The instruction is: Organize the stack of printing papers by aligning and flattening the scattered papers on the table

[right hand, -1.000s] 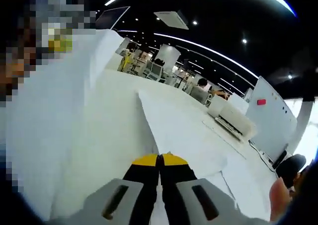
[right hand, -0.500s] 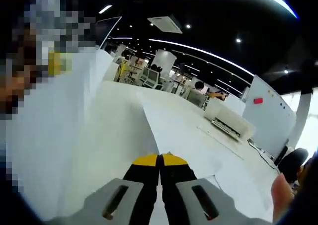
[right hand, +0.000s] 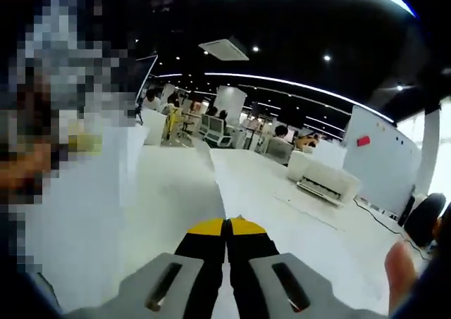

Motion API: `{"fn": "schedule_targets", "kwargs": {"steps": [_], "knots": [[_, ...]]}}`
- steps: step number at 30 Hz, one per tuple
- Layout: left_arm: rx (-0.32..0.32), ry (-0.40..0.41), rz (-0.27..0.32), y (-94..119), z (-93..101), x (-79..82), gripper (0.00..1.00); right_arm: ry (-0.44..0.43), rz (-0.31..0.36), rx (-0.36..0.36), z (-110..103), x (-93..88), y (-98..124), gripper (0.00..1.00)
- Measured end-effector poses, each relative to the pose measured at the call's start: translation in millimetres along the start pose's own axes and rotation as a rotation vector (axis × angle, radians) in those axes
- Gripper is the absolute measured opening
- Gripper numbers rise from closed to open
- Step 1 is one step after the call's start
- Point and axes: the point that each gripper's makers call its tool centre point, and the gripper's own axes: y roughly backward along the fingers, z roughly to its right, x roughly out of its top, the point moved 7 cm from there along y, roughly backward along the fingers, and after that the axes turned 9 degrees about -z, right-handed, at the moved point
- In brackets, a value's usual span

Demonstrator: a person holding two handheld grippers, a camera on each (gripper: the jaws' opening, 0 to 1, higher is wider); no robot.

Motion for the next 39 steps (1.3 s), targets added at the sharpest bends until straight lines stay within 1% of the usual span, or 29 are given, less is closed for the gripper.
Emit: {"fn": "schedule_targets", "kwargs": {"steps": [3, 6, 12, 14, 15, 20, 25, 27, 28, 31, 37, 39], "knots": [[0.001, 0.004, 0.002, -0.1, 0.1, 0.0, 0.06, -0.005, 0.011, -0.015, 6.5, 6.0, 8.2, 0.0], [0.004, 0.008, 0.002, -0.1, -0.4, 0.0, 0.06, -0.005, 0.038, -0.013, 9.8, 16.6, 18.4, 0.0], [0.009, 0.012, -0.001, 0.1, -1.7, 0.1, 0.06, -0.024, 0.084, 0.006, 11.7, 32.5, 30.4, 0.0], [0.011, 0.015, -0.001, 0.3, -2.2, 0.2, 0.06, -0.063, 0.119, 0.042, 11.1, 41.3, 36.3, 0.0], [0.011, 0.016, -0.001, 0.4, -2.4, 0.3, 0.06, -0.078, 0.124, 0.049, 11.1, 42.5, 38.7, 0.0], [0.015, 0.029, 0.001, 0.4, -3.8, 0.6, 0.06, -0.1, 0.161, 0.068, 14.7, 53.9, 51.9, 0.0], [0.025, 0.037, 0.005, -0.7, -5.4, 1.4, 0.06, -0.117, 0.177, 0.064, 19.4, 61.4, 58.5, 0.0], [0.034, 0.043, 0.004, -2.3, -5.2, 1.2, 0.06, -0.131, 0.181, 0.073, 21.8, 63.8, 60.0, 0.0], [0.043, 0.028, -0.01, -3.4, -6.1, 1.5, 0.06, -0.134, 0.182, 0.075, 22.6, 64.8, 60.8, 0.0], [0.054, 0.026, -0.02, -5.9, -6.4, 1.3, 0.06, -0.135, 0.188, 0.069, 26.3, 67.6, 64.9, 0.0], [0.06, 0.058, -0.012, -9.6, -7.3, 3.4, 0.06, -0.147, 0.208, 0.06, 36.1, 72.4, 76.6, 0.0], [0.064, 0.07, -0.024, -13.1, -6.4, 2.4, 0.06, -0.142, 0.214, 0.057, 38.5, 75.6, 80.3, 0.0]]}}
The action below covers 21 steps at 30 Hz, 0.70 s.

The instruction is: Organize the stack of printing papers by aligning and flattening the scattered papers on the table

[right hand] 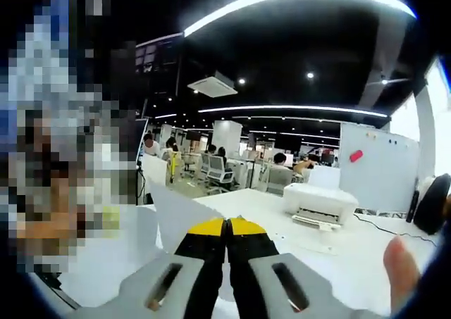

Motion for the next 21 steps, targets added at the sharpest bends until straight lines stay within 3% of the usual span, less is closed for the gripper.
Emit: {"fn": "schedule_targets", "kwargs": {"steps": [12, 17, 21], "knots": [[0.02, 0.033, -0.014, -8.5, -0.4, -5.3, 0.06, 0.049, 0.028, -0.054, 22.9, 29.4, 10.2, 0.0], [0.019, 0.052, -0.007, -11.2, -1.0, -6.1, 0.06, 0.068, 0.048, -0.049, 8.1, 28.1, 17.6, 0.0], [0.013, 0.075, 0.002, -13.0, -0.2, -5.0, 0.06, 0.14, 0.029, -0.058, -8.8, 20.7, 16.6, 0.0]]}}
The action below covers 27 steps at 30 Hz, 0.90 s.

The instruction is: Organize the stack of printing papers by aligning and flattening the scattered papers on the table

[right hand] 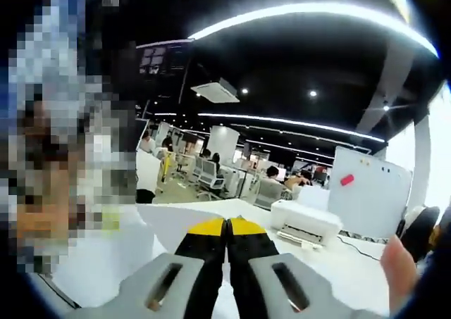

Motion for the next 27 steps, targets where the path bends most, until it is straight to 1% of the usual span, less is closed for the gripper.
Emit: {"fn": "schedule_targets", "kwargs": {"steps": [3, 5, 7, 8, 9, 10, 12, 13, 15, 16, 18, 19, 20, 22, 24, 27], "knots": [[-0.01, 0.037, 0.016, -2.3, 1.1, 0.6, 0.06, 0.068, -0.015, 0.047, -27.0, -8.4, -2.0, 0.0], [-0.007, 0.047, 0.017, -3.2, 0.8, 0.2, 0.06, 0.071, -0.019, 0.056, -39.4, -13.2, -2.9, 0.0], [-0.003, 0.058, 0.016, -4.1, -0.7, 0.4, 0.06, 0.078, -0.02, 0.109, -53.3, -17.2, -3.9, 0.0], [-0.004, 0.064, 0.015, -4.4, -1.9, 1.1, 0.06, 0.077, -0.02, 0.115, -59.7, -19.7, -3.9, 0.0], [-0.003, 0.07, 0.015, -4.6, -2.1, 1.3, 0.06, 0.08, -0.017, 0.15, -71.2, -23.6, -4.5, 0.0], [-0.002, 0.078, 0.017, -4.9, -2.2, 1.3, 0.06, 0.088, -0.021, 0.177, -78.2, -26.3, -5.0, 0.0], [-0.005, 0.093, 0.021, -5.2, -1.8, 1.0, 0.06, 0.133, -0.052, 0.203, -96.6, -39.5, -7.1, 0.0], [0.0, 0.108, 0.027, -5.0, -2.6, 1.4, 0.06, 0.185, -0.071, 0.215, -103.6, -46.7, -8.8, 0.0], [0.001, 0.112, 0.029, -4.5, -3.3, 1.6, 0.06, 0.215, -0.124, 0.182, -109.1, -61.9, -14.6, 0.0], [0.003, 0.117, 0.031, -4.4, -3.1, 1.3, 0.06, 0.225, -0.124, 0.196, -113.4, -67.4, -18.1, 0.0], [0.001, 0.119, 0.033, -4.5, -0.1, -0.6, 0.06, 0.227, -0.162, 0.205, -116.3, -76.4, -23.5, 0.0], [0.0, 0.12, 0.032, -4.4, 0.8, -1.1, 0.06, 0.226, -0.166, 0.208, -117.4, -78.3, -25.3, 0.0], [0.001, 0.122, 0.033, -4.3, 2.5, -2.0, 0.06, 0.226, -0.168, 0.23, -122.8, -81.1, -27.0, 0.0], [0.003, 0.121, 0.036, -3.5, 2.0, -0.7, 0.06, 0.234, -0.173, 0.243, -127.6, -82.7, -28.4, 0.0], [-0.001, 0.128, 0.043, -2.9, 2.0, 0.1, 0.06, 0.259, -0.183, 0.237, -129.6, -85.3, -29.9, 0.0], [-0.01, 0.14, 0.049, -2.8, 1.2, 1.2, 0.06, 0.269, -0.201, 0.233, -128.9, -89.6, -33.1, 0.0]]}}
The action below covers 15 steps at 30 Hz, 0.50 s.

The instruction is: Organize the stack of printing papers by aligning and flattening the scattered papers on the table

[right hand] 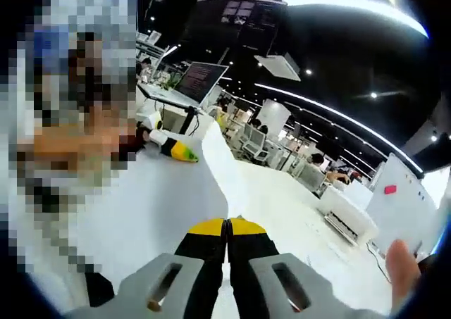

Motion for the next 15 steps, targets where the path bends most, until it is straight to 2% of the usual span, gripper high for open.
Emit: {"fn": "schedule_targets", "kwargs": {"steps": [4, 15], "knots": [[0.001, -0.003, 0.001, 0.2, -0.6, 0.0, 0.06, 0.036, -0.033, -0.005, -2.4, -5.1, -5.1, 0.0], [-0.012, 0.012, 0.017, 4.2, 5.4, -2.7, 0.06, 0.022, -0.041, -0.03, 11.2, -9.5, 1.8, 0.0]]}}
